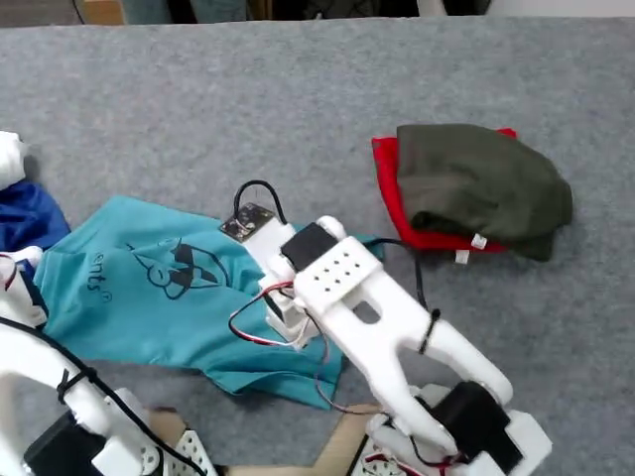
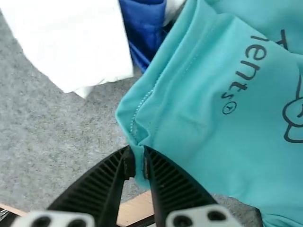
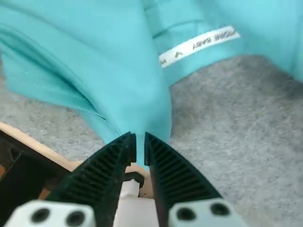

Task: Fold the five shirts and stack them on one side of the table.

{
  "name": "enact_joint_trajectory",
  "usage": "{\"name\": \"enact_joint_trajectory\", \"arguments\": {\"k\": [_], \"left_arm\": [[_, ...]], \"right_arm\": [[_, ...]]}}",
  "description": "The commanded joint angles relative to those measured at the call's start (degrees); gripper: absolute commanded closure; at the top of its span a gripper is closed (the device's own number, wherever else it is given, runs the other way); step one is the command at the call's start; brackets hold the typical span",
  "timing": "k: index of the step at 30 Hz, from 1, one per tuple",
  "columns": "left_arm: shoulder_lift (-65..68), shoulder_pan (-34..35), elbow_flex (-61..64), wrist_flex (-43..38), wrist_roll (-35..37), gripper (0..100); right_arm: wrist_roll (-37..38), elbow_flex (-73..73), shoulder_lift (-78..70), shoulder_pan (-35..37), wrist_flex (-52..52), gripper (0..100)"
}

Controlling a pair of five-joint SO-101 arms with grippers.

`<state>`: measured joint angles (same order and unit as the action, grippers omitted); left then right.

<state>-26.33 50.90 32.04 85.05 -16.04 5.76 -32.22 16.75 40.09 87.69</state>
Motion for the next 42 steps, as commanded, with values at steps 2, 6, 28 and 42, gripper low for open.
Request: {"name": "enact_joint_trajectory", "arguments": {"k": [2, 6, 28, 42], "left_arm": [[-1.8, -1.5, -0.2, -0.7, -0.1, 97], [-1.8, -1.4, 0.0, -1.9, 0.7, 97], [-1.8, -1.5, 0.4, -1.8, 3.3, 97], [-1.8, -4.6, 0.4, -2.6, 8.8, 97]], "right_arm": [[3.3, -2.2, 2.0, 0.4, -1.8, 93.7], [3.4, -6.5, -1.1, 0.7, -7.6, 79.5], [7.0, 9.6, -12.6, -9.2, -16.6, 98.5], [16.7, 23.5, -19.8, -16.8, -34.6, 98.5]]}}
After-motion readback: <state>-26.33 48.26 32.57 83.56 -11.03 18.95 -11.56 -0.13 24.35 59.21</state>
